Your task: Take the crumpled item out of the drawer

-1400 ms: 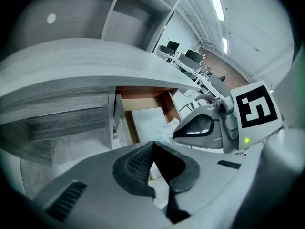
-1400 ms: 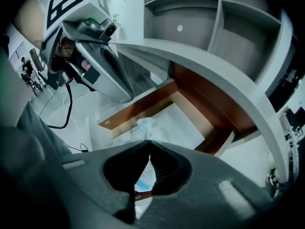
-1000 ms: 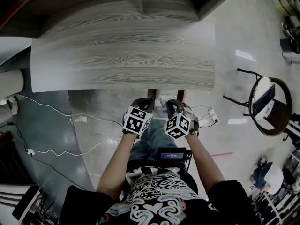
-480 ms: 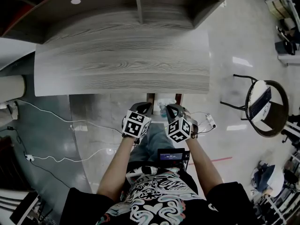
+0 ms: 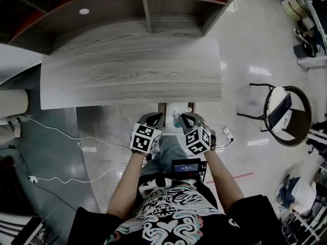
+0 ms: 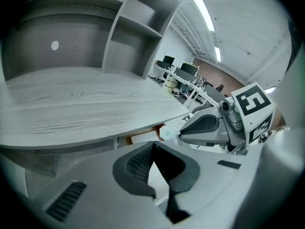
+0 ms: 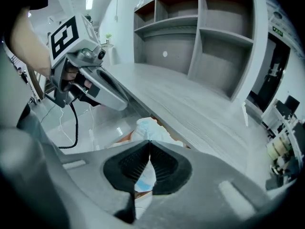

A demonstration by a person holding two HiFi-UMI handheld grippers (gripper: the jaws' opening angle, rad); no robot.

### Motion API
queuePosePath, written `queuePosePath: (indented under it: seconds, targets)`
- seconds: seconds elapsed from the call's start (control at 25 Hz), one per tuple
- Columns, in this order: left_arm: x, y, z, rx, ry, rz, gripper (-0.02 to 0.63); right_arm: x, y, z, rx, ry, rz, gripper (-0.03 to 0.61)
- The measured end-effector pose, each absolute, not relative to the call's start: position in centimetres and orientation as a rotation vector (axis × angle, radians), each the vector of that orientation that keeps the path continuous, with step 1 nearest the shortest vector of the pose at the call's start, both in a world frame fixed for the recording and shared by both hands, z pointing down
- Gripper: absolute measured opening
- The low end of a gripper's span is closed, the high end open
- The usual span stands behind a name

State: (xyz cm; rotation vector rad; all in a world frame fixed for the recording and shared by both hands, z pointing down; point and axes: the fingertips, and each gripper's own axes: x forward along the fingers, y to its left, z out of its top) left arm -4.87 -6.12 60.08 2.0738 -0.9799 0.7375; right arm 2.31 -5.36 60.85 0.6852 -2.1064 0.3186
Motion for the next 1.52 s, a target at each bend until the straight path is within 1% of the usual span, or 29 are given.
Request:
queuePosePath:
  seconds: [0.88,1.16,1.52]
  targets:
    - [-3.9,-6.8,50.3,2.282,-1.162,0.579,0.005,5.6,-5.9,51.2,1.02,-2.177,0.29,0.014]
    - [-3.0,-6.6,46.7,2.359,-1.184,0.507,0.005,6.0,-5.0,48.5,1.094,-2.206,0.264,0.014]
    - [-3.9,-5.7,43.7,2.394,-1.21,0.413,0.005,5.3,-3.4,45.9,1.148,-2.232,0.212,0.014]
